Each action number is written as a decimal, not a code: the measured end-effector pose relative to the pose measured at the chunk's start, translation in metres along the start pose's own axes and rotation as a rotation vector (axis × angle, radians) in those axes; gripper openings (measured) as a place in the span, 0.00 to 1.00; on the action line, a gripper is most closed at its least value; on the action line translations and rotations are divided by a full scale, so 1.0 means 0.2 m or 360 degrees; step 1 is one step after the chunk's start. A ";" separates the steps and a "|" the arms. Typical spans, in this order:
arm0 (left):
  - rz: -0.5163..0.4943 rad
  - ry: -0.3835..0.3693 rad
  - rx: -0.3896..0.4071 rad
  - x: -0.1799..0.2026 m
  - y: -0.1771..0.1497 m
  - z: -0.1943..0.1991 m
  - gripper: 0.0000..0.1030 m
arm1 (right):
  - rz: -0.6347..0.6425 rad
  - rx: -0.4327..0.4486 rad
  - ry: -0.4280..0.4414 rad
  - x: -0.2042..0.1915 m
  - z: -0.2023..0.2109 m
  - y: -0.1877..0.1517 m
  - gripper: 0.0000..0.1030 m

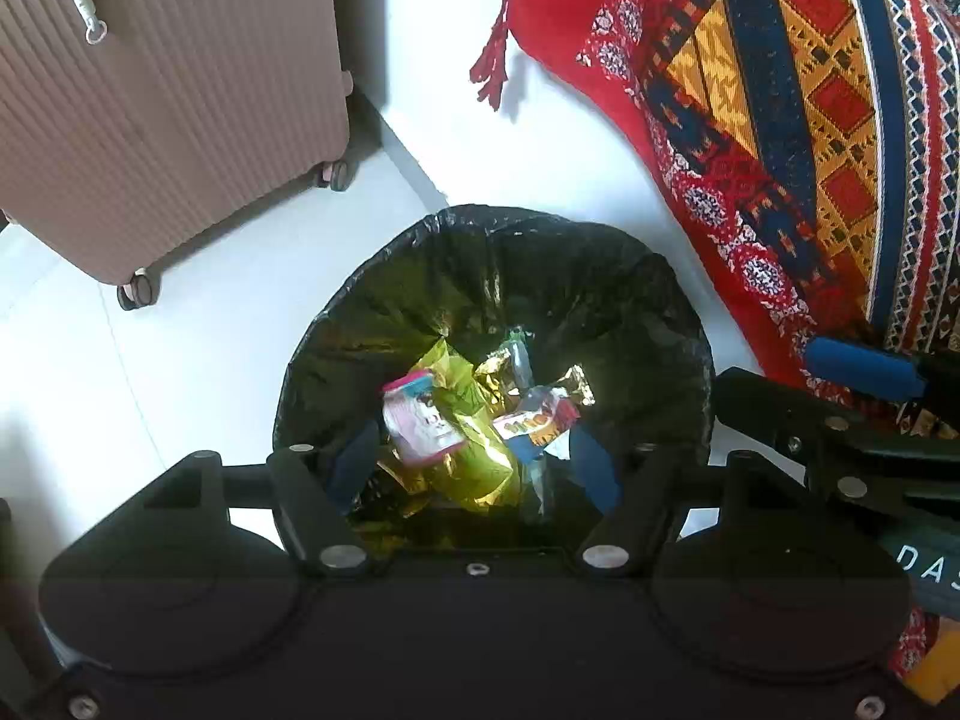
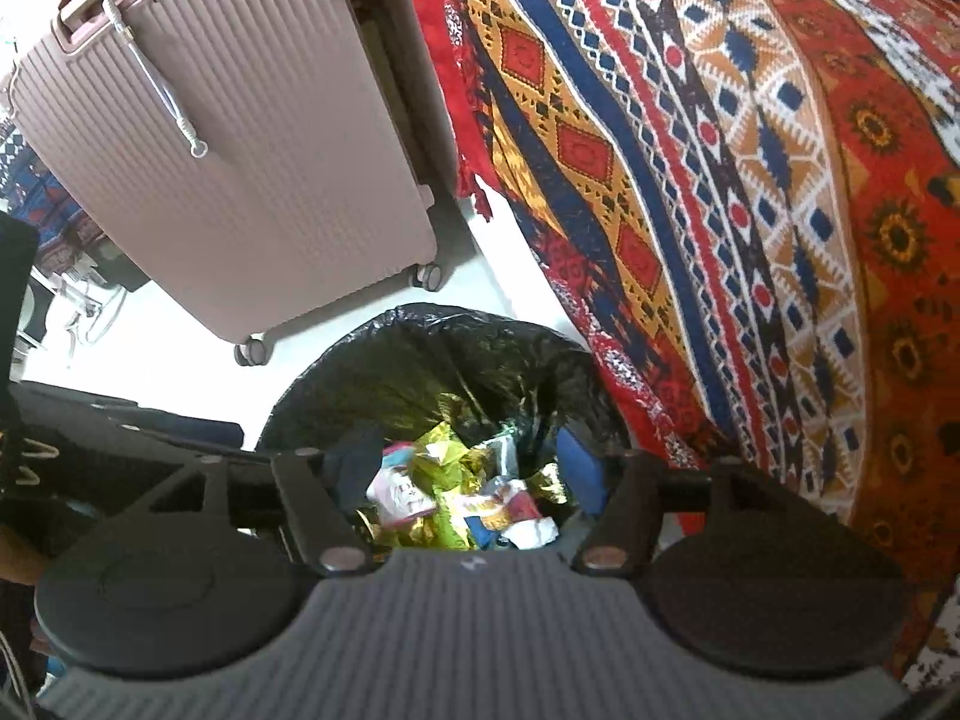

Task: Collect trash
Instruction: 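Open both tools to drop the wrappers into the bin, then move both tools back over the remaining trash on the rug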

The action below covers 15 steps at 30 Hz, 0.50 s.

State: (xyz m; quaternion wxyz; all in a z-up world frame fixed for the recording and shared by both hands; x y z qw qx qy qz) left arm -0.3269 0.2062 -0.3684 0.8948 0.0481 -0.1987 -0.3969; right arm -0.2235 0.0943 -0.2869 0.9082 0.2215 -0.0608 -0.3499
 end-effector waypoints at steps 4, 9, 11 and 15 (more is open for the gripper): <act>0.0009 -0.0003 0.0020 0.00 0.01 0.03 0.67 | -0.0009 0.0002 -0.0033 0.01 0.03 0.01 0.74; -0.0002 -0.0011 0.0060 0.03 0.03 0.08 0.68 | -0.0030 -0.0002 -0.0065 0.04 0.07 0.03 0.75; -0.0009 -0.0014 0.0080 0.05 0.04 0.11 0.68 | -0.0041 0.0001 -0.0076 0.05 0.09 0.03 0.75; -0.0022 -0.0023 0.0118 0.09 0.07 0.16 0.70 | -0.0063 0.0007 -0.0106 0.09 0.14 0.05 0.75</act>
Point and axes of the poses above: each gripper's, at about its wrist camera, not at the fingertips, and z roughly against the way its jaws point, x to its right, y to its top, the point moved 9 cm from there along -z, roughly the way its jaws point, and after that the axes turned 12 degrees about -y, right-handed, at the moved point
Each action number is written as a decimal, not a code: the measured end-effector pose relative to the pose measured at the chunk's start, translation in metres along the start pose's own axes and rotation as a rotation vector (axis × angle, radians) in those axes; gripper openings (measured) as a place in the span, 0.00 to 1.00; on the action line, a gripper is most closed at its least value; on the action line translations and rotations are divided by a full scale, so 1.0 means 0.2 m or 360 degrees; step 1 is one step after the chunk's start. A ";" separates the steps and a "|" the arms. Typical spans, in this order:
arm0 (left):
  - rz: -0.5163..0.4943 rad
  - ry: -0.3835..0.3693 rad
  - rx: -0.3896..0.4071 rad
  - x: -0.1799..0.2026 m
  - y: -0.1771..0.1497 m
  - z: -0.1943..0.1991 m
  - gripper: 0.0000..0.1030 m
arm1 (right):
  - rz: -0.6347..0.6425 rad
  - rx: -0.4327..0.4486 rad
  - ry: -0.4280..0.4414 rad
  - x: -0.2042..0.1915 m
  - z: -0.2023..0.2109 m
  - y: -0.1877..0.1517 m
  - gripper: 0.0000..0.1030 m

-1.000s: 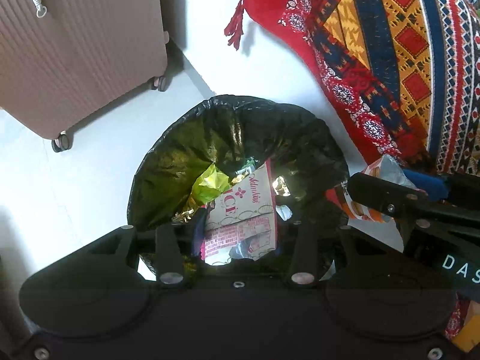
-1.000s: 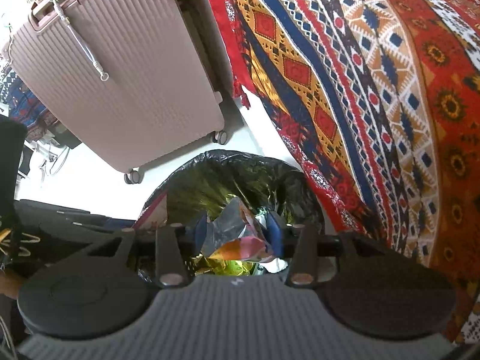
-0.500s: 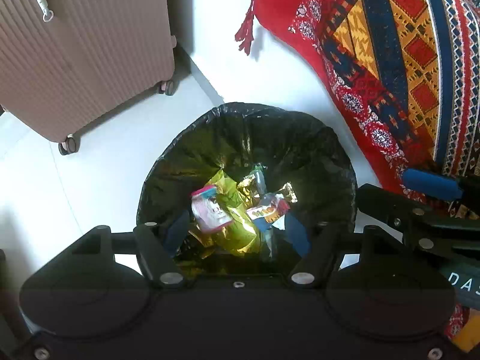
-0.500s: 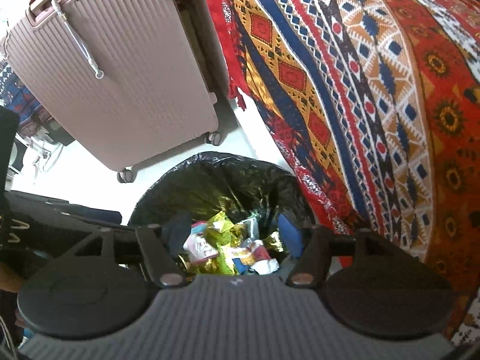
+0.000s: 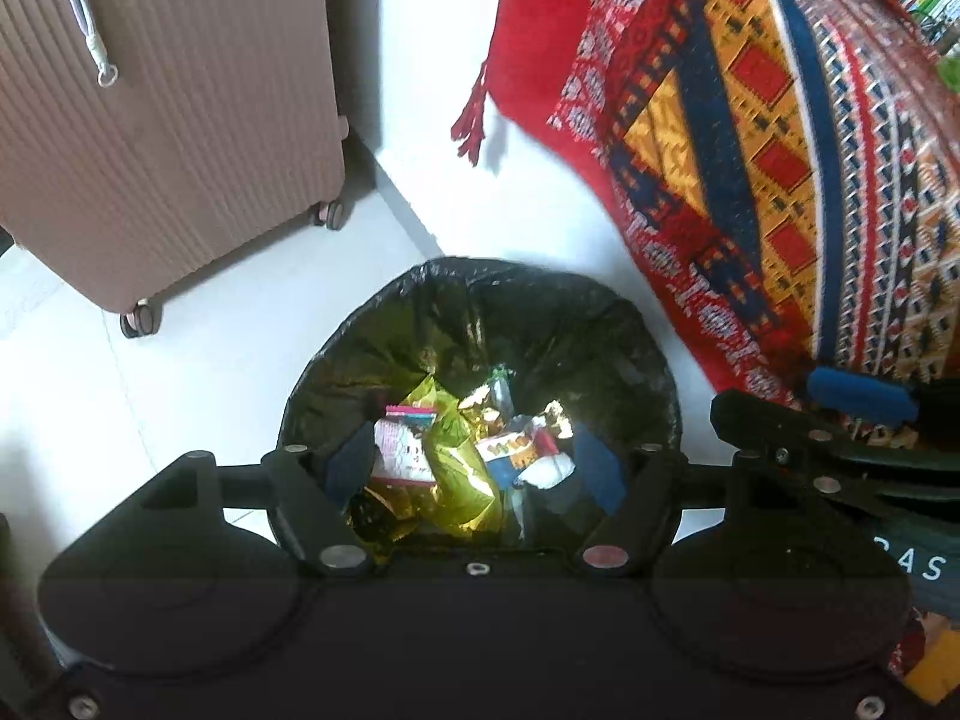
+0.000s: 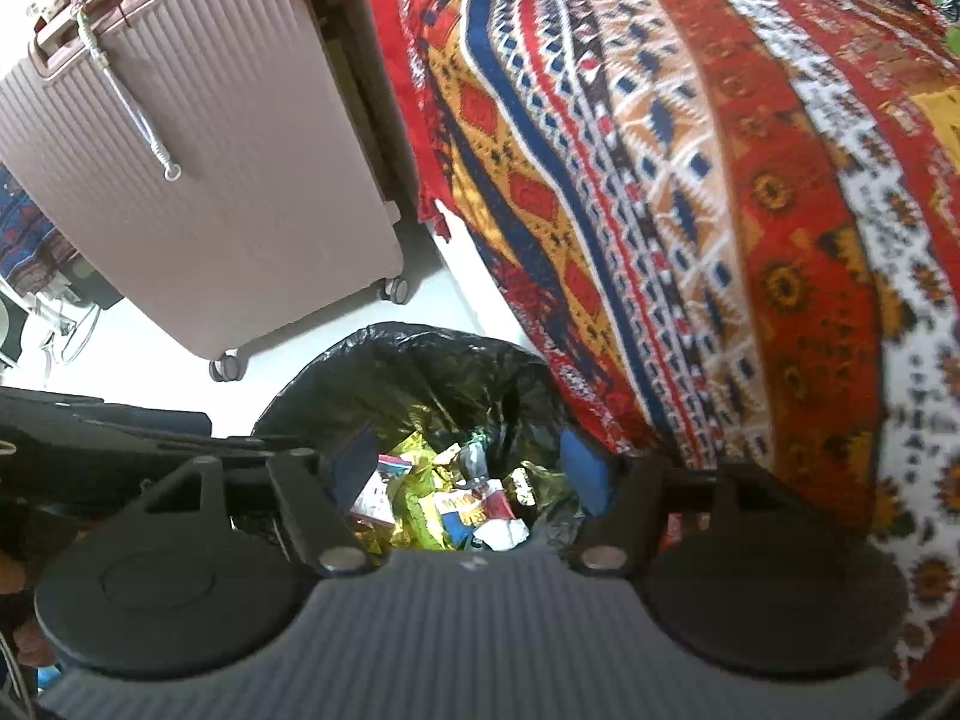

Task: Collect trash
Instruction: 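Move both tools back over the remaining trash on the rug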

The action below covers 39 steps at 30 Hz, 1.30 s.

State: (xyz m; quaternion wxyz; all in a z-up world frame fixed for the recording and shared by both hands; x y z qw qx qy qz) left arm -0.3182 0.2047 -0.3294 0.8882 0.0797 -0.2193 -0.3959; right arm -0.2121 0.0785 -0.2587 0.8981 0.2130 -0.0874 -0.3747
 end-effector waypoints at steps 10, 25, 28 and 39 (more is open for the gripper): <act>-0.0088 -0.0015 0.0085 0.13 0.08 0.14 0.71 | -0.0108 -0.0003 -0.0032 0.11 0.12 0.04 0.75; -0.0227 -0.0064 0.0220 0.34 0.21 0.37 0.72 | -0.0245 0.0040 -0.0063 0.25 0.36 0.11 0.76; -0.0271 -0.0061 0.0241 0.39 0.26 0.41 0.72 | -0.0289 0.0062 -0.0105 0.31 0.41 0.14 0.76; -0.0446 -0.0129 0.0308 0.68 0.42 0.51 0.73 | -0.0463 0.0145 -0.0244 0.59 0.55 0.25 0.76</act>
Point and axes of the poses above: each gripper's, at about its wrist camera, not at the fingertips, and z roughly against the way its jaws point, x to its right, y to its top, the point moved 9 cm from there along -z, roughly the way its jaws point, and after that the axes turned 12 degrees about -y, right-handed, at the moved point
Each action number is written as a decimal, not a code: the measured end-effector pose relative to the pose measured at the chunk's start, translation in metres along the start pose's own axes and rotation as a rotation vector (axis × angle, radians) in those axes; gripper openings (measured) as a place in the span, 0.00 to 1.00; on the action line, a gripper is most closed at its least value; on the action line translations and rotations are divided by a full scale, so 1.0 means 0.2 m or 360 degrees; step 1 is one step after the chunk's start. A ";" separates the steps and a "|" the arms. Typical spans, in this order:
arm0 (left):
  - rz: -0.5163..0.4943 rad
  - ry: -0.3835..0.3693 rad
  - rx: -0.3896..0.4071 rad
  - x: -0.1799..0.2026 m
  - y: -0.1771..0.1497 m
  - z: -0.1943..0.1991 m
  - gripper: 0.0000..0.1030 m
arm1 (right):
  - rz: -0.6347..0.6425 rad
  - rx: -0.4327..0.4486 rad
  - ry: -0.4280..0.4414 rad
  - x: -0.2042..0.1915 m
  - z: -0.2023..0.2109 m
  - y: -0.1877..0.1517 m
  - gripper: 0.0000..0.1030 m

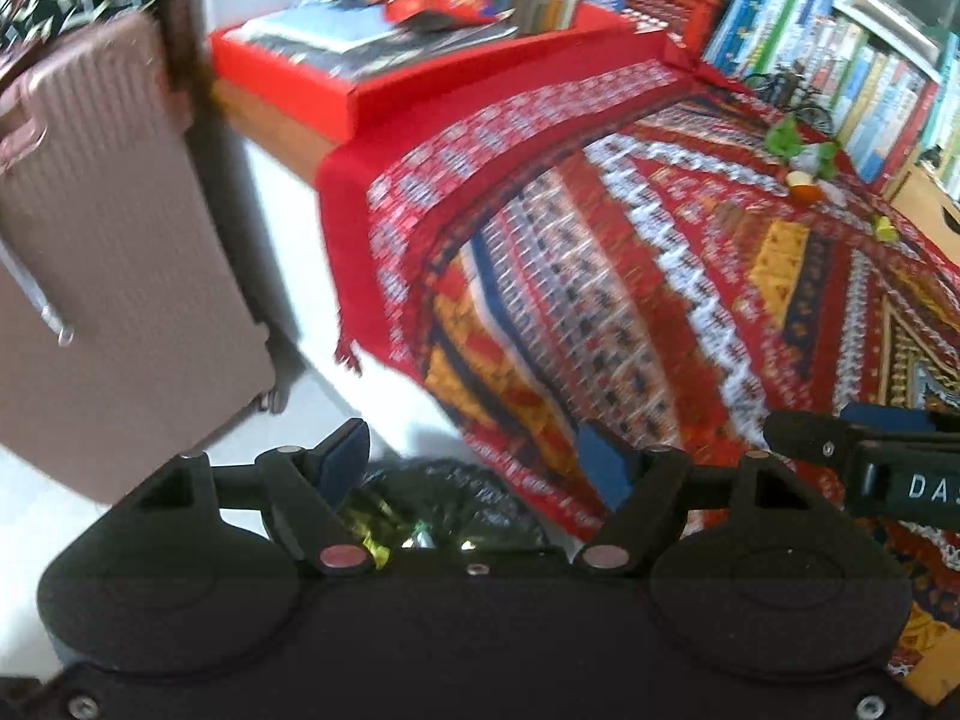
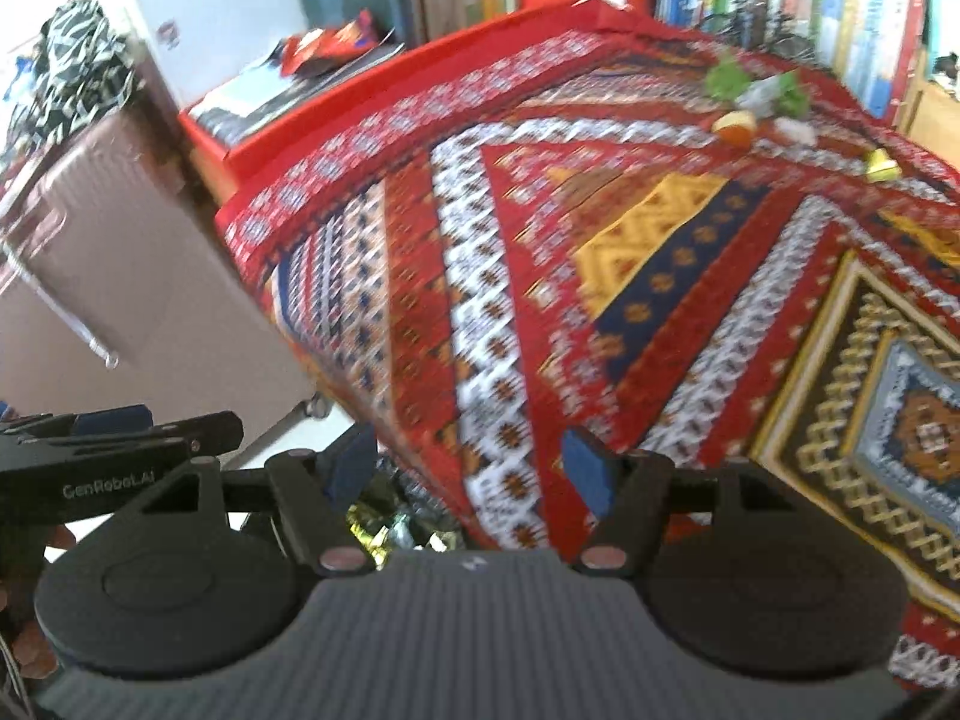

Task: Collect trash
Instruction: 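Move both tools back over the remaining trash on the rug, then grasp the bread slice with the left tool while the right tool approaches the white paper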

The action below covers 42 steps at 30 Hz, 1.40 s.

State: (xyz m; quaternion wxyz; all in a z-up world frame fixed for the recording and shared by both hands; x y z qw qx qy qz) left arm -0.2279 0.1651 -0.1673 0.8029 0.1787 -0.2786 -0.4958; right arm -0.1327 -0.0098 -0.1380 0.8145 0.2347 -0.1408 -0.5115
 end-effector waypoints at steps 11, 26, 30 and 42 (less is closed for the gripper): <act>-0.0202 -0.0135 0.0021 0.41 0.32 -0.06 0.77 | -0.0185 0.0115 -0.0148 0.36 0.12 0.25 0.76; -0.0419 -0.0232 -0.0020 0.98 0.73 -0.21 0.78 | -0.0308 0.0247 -0.0245 0.82 0.23 0.57 0.77; -0.0445 -0.0241 -0.0022 1.09 0.82 -0.25 0.79 | -0.0325 0.0281 -0.0258 0.93 0.25 0.66 0.77; -0.0490 -0.0220 -0.0049 1.36 1.01 -0.55 0.79 | -0.0293 0.0299 -0.0266 1.19 0.10 0.87 0.78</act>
Point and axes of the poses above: each gripper's, at about its wrist camera, not at the fingertips, and z roughly against the way its jaws point, x to its right, y to its top, the point moved 9 cm from there along -z, roughly the way its jaws point, and after that the axes turned 12 degrees about -y, right-handed, at the moved point
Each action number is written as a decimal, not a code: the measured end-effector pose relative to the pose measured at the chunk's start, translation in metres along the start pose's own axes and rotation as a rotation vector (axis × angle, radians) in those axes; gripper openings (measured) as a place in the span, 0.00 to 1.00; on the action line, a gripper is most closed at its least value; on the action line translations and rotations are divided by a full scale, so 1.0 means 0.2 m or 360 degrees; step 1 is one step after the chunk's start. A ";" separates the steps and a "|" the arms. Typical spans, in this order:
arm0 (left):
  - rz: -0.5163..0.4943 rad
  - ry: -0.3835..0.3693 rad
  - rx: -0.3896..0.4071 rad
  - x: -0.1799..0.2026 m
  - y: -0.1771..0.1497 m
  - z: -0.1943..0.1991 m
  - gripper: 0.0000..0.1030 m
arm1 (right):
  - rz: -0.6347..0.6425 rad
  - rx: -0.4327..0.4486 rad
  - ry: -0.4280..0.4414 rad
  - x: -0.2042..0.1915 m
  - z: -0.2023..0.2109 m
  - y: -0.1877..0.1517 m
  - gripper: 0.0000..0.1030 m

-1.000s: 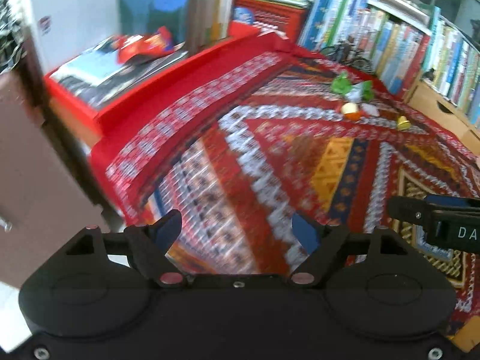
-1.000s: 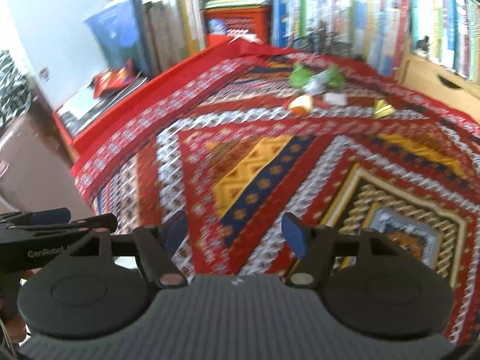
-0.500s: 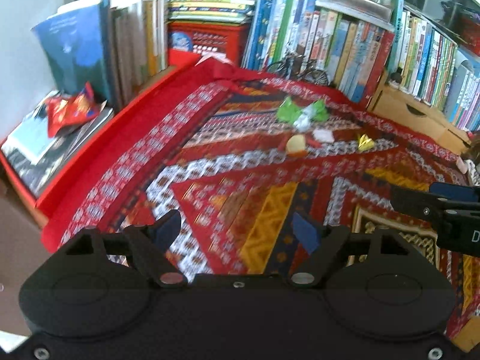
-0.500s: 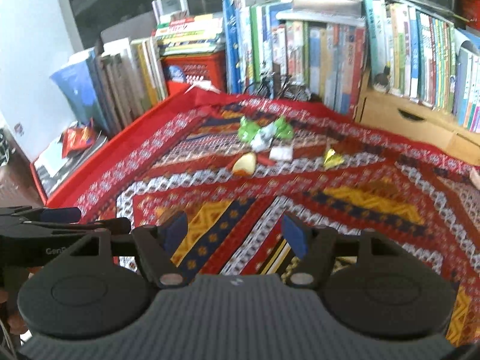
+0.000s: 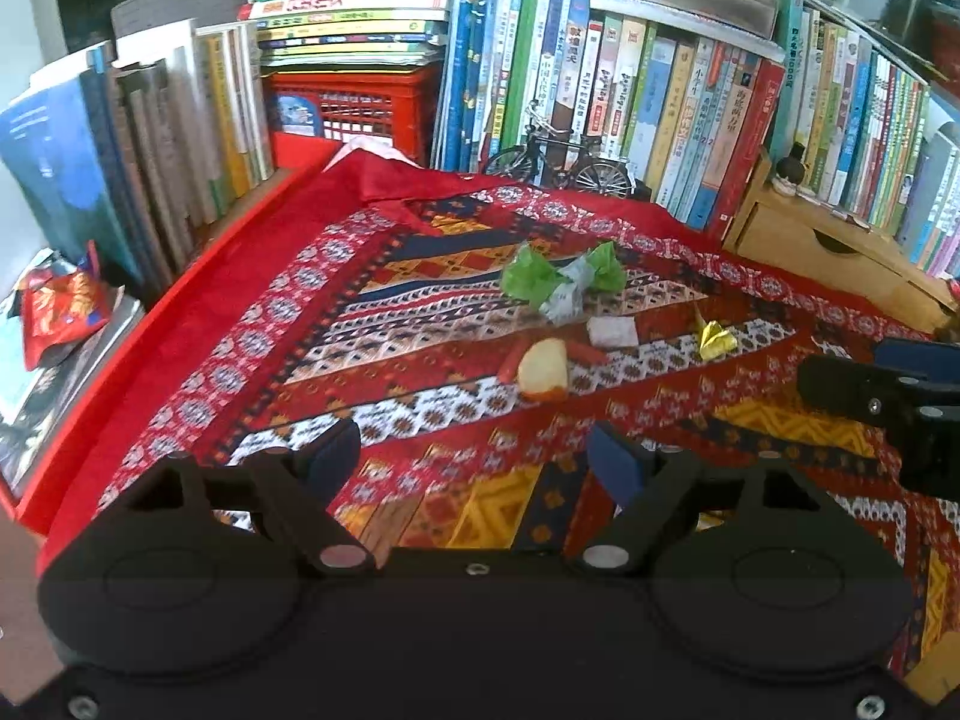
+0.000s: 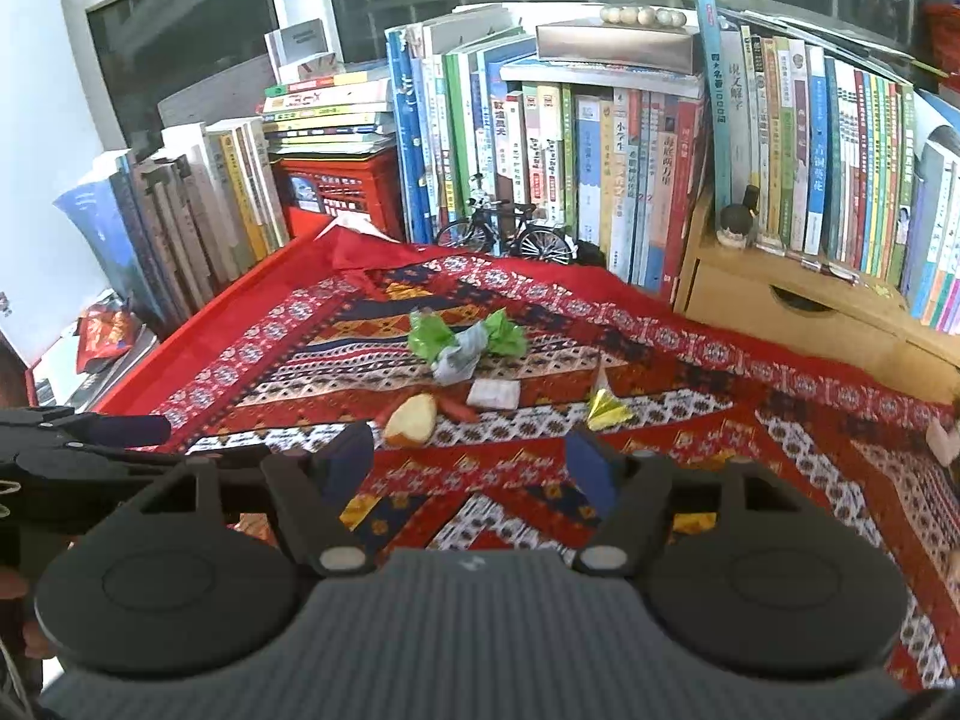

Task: Collect trash
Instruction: 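Grasp the bread slice with the left tool while the right tool approaches the white paper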

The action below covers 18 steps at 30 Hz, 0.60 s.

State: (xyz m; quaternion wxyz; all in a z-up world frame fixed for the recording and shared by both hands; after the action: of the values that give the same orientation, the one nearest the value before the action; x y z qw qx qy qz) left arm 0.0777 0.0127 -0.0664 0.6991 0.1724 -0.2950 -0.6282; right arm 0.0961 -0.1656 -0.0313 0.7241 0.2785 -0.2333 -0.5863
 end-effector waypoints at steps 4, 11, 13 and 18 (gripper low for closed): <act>0.0001 -0.0004 -0.0014 0.03 0.05 -0.12 0.79 | 0.0004 -0.0013 -0.0003 0.05 -0.10 0.05 0.78; 0.0043 -0.0026 -0.0040 0.01 0.10 -0.33 0.79 | -0.0014 -0.0070 -0.0030 0.12 -0.30 0.10 0.78; 0.0061 -0.0031 -0.0060 0.00 0.09 -0.39 0.79 | -0.0013 -0.0087 -0.0044 0.13 -0.37 0.10 0.78; 0.0074 -0.0064 -0.0108 -0.02 0.07 -0.52 0.76 | -0.0005 -0.0151 -0.0079 0.16 -0.52 0.08 0.78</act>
State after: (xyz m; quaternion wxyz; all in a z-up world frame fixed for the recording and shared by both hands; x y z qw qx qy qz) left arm 0.1536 0.0046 -0.1392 0.7129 0.1292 -0.2914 -0.6247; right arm 0.1835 -0.1798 -0.0971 0.7295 0.2295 -0.2226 -0.6046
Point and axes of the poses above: each gripper's, at about its wrist camera, not at the fingertips, and z roughly against the way its jaws point, x to its right, y to its top, the point moved 9 cm from there along -z, roughly the way its jaws point, and after that the axes turned 12 degrees about -y, right-handed, at the moved point
